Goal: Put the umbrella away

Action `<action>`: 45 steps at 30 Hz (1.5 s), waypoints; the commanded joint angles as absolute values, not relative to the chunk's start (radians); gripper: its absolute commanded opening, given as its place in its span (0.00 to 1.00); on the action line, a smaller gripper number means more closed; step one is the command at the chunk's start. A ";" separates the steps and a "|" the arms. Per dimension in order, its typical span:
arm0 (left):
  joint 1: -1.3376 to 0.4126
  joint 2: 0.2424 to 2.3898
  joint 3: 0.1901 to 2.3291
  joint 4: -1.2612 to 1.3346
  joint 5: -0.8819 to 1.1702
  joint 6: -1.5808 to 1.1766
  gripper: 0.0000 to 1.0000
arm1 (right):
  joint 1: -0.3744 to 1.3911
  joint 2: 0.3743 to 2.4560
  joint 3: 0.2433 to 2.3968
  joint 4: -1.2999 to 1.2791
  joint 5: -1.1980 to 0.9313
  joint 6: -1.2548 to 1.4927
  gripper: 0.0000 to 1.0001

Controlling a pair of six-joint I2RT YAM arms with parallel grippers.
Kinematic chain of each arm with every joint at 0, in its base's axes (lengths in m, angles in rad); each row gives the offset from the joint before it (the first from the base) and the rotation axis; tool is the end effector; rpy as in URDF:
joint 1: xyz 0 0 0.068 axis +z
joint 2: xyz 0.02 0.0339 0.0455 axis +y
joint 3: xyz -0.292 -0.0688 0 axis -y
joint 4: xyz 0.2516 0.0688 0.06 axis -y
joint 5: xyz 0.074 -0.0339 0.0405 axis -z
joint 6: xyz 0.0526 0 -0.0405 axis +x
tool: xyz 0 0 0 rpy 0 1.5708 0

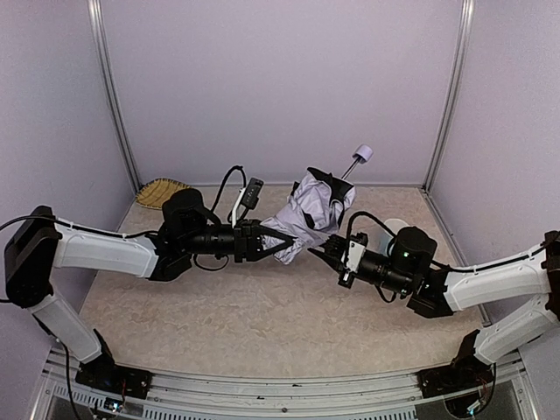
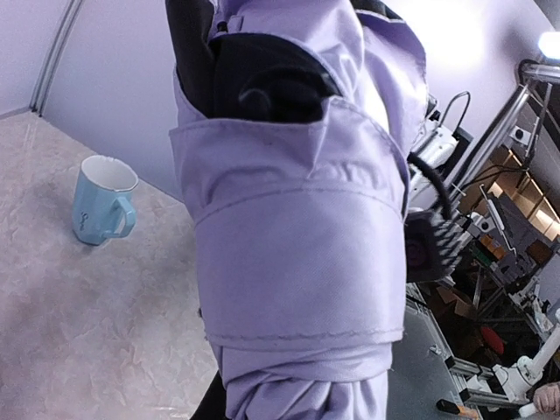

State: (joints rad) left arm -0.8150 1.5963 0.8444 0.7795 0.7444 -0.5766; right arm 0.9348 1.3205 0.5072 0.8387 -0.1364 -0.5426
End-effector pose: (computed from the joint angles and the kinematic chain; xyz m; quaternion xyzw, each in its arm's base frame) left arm 0.2243 -0.2899 0.2805 0.3361 0.6139 -0.6226 0.3500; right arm 0.1666 0.2377 0.2580 -0.5050 0.4821 0.1858 0.6914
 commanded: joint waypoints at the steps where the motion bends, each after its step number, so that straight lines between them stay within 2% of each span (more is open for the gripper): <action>1: -0.831 1.524 0.886 0.869 0.790 -0.516 0.00 | 0.928 1.307 0.516 0.748 -0.157 -0.496 0.09; 3: -0.832 1.521 0.878 0.861 0.783 -0.508 0.00 | 0.928 1.279 0.518 0.728 -0.200 -0.500 0.06; 4: -0.832 1.518 0.875 0.855 0.778 -0.501 0.00 | 0.928 1.266 0.517 0.718 -0.220 -0.497 0.08; 8: -0.822 1.502 0.861 0.845 0.740 -0.475 0.00 | 0.908 1.226 0.482 0.675 -0.266 -0.428 0.33; 12: -0.819 1.479 0.864 0.835 0.680 -0.434 0.00 | 0.825 1.168 0.412 0.771 -0.464 -0.184 0.59; 14: -0.825 1.473 0.867 0.833 0.671 -0.422 0.00 | 0.815 1.163 0.410 0.834 -0.496 -0.045 0.68; 19: -0.846 1.465 0.872 0.813 0.655 -0.392 0.00 | 0.815 1.223 0.494 0.918 -0.614 0.119 0.73; 23: -0.853 1.453 0.864 0.816 0.644 -0.385 0.00 | 0.814 1.244 0.532 0.982 -0.653 0.174 0.64; 30: -0.865 1.451 0.879 0.791 0.641 -0.373 0.00 | 0.815 1.292 0.591 0.981 -0.668 0.196 0.34; 32: -0.868 1.450 0.879 0.787 0.641 -0.354 0.00 | 0.814 1.296 0.591 0.992 -0.668 0.205 0.29; 33: -0.869 1.449 0.878 0.786 0.641 -0.348 0.00 | 0.815 1.296 0.592 0.991 -0.665 0.207 0.24; 36: -0.870 1.444 0.874 0.781 0.637 -0.341 0.00 | 0.814 1.291 0.587 0.989 -0.667 0.197 0.00; 41: -0.858 1.416 0.868 0.784 0.594 -0.341 0.00 | 0.813 1.258 0.547 0.955 -0.632 0.149 0.00; 45: -0.822 1.362 0.866 0.693 0.424 -0.277 0.00 | 0.814 1.210 0.500 0.918 -0.644 0.146 0.00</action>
